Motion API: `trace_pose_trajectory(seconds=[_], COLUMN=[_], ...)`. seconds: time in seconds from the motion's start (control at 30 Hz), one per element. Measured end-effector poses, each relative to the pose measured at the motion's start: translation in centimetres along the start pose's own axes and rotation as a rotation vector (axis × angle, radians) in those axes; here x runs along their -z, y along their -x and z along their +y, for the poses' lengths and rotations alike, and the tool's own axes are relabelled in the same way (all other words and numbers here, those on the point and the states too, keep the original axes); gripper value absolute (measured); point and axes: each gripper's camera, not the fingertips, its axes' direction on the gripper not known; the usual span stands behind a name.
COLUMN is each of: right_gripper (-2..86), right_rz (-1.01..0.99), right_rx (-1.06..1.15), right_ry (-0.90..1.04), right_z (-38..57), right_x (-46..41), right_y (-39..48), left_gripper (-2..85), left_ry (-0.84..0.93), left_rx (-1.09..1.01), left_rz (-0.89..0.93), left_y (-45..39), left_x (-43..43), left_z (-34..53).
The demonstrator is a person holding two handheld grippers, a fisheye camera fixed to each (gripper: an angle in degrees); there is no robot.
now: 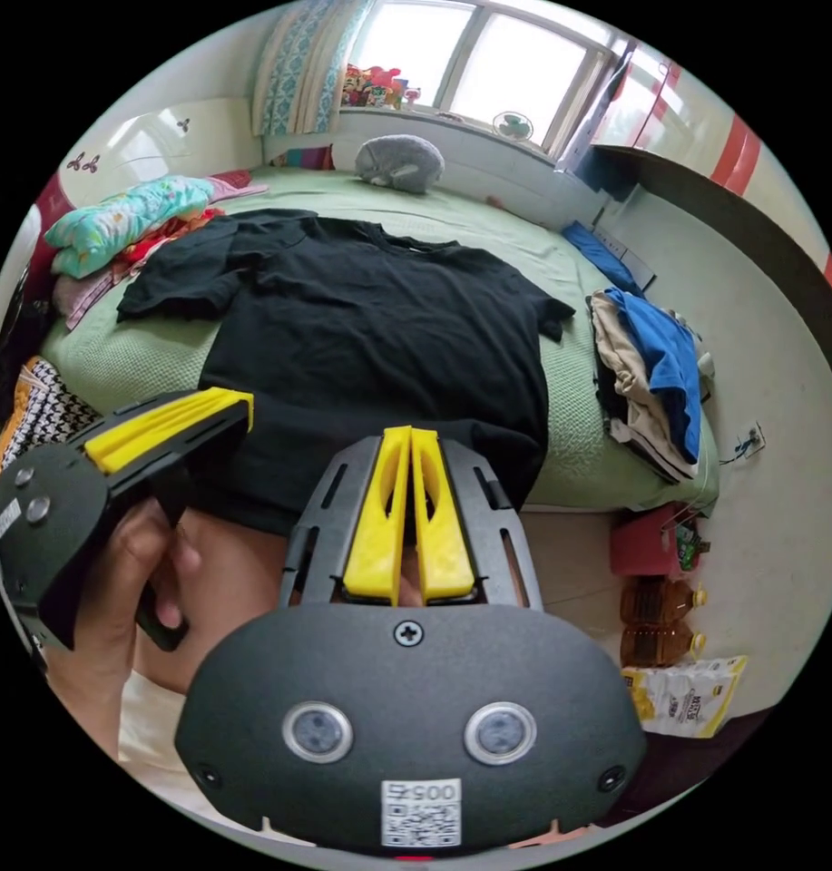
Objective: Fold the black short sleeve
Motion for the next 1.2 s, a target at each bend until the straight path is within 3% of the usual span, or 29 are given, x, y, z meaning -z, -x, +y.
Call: trace_pose_trajectory(seconds=[0.4,1.2], right_gripper=[-1.3,-1.3], right_rz=[0.002,-0.085], right_rx=[0.012,-0.022], right_ry=[0.000,-0.025], right_z=[0.7,1.5], right_x=[-0.3,-0.7], right_y=[0.7,-0.7], left_gripper=[-0.7,-0.6], left_ry=[0.020,0.004], left_rx=[0.019,-0.031], left_rz=[0.119,-0.047], left_y=[0.0,-4.0], left_x=[-0.1,-0.4], left_z=[0.3,0.9])
